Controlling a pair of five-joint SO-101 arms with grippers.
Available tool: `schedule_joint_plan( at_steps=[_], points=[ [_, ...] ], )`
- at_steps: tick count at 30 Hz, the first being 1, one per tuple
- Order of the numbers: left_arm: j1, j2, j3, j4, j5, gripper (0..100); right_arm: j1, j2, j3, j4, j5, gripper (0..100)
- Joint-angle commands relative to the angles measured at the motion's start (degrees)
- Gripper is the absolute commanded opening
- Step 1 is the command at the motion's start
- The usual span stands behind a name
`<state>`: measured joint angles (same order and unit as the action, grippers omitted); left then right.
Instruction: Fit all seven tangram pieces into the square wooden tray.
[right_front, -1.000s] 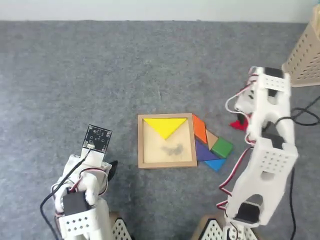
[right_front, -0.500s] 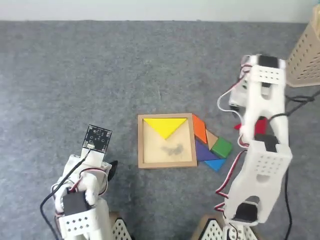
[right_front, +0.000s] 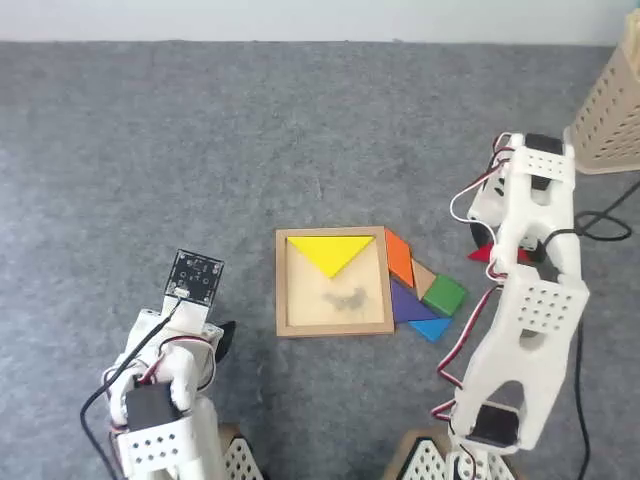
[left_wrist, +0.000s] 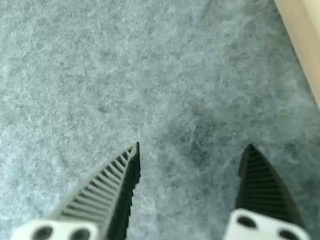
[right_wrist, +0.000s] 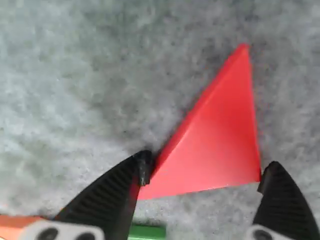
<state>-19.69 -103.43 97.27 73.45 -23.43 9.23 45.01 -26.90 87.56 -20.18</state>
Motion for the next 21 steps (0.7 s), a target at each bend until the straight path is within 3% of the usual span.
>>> schedule_joint_plan(
  at_steps=[1,8,15,21],
  points=[
    [0.1,-1.0,-0.7,0.1,0.4,30,0.6,0.0,-2.3,0.3,2.8,34.4],
    [0.1,-1.0,-0.7,0.1,0.4,30,-4.4,1.7,-2.1,5.3,16.4,22.0],
    [0.1,-1.0,-0.7,0.1,0.4,30,-10.7,-0.5,-1.8,5.9,30.9,19.9],
    [0.1,-1.0,-0.7,0.1,0.4,30,-16.0,-7.3,4.4,3.7,35.7,20.2]
  ],
)
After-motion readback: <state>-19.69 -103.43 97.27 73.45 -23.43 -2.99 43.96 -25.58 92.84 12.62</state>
